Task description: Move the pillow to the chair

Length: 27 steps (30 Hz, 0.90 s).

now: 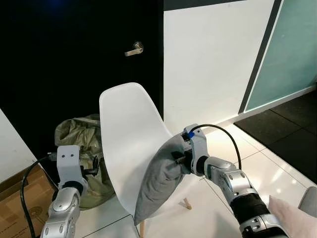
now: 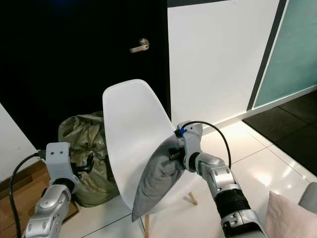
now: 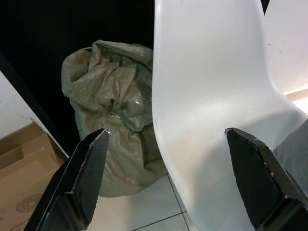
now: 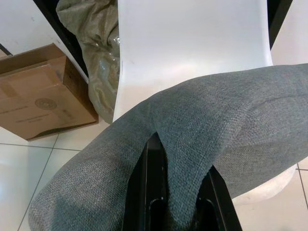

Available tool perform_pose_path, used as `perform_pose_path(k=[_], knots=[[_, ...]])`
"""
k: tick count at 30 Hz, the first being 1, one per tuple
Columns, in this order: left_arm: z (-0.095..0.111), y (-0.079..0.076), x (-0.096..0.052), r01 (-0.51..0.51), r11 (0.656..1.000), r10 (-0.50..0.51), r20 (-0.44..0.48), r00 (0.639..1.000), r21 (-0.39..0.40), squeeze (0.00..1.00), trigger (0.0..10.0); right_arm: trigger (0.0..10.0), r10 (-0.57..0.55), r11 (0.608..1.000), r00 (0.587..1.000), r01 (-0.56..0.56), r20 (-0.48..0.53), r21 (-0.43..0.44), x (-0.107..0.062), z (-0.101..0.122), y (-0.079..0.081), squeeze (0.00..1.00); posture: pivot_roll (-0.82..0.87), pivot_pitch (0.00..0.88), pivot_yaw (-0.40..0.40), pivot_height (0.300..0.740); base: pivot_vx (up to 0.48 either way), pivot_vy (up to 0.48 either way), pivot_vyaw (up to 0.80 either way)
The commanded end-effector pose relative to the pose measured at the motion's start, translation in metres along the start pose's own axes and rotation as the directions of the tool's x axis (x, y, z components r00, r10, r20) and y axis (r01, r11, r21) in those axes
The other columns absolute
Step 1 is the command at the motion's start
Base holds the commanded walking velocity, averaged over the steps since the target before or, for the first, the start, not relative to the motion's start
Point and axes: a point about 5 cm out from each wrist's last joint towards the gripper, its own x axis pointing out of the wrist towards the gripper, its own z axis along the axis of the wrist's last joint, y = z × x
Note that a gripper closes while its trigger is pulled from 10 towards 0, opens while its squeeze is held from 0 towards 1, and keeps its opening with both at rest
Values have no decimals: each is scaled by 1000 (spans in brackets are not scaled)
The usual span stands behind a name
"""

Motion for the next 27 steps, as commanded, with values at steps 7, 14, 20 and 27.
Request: perform_pose_path(k=[7,14,20,27], knots=[[3,5,-1,-25,1000,25,4,1000,12,0,10000,10000,17,999,993,-13,114,-34,2,26,3,0,-139,19,24,688,0,0,0],[3,7,-1,-33,999,33,3,999,9,0,10000,10000,0,1000,992,2,124,-21,2,27,0,0,-152,26,26,688,0,0,0],[2,8,-1,-37,999,37,-10,999,19,0,10000,10000,-1,1000,985,-4,173,25,1,31,0,0,-153,29,33,688,0,0,0],[4,11,-1,-43,999,44,-11,999,32,0,10000,10000,29,997,970,-44,242,56,1,40,5,0,-149,31,37,688,0,0,0]])
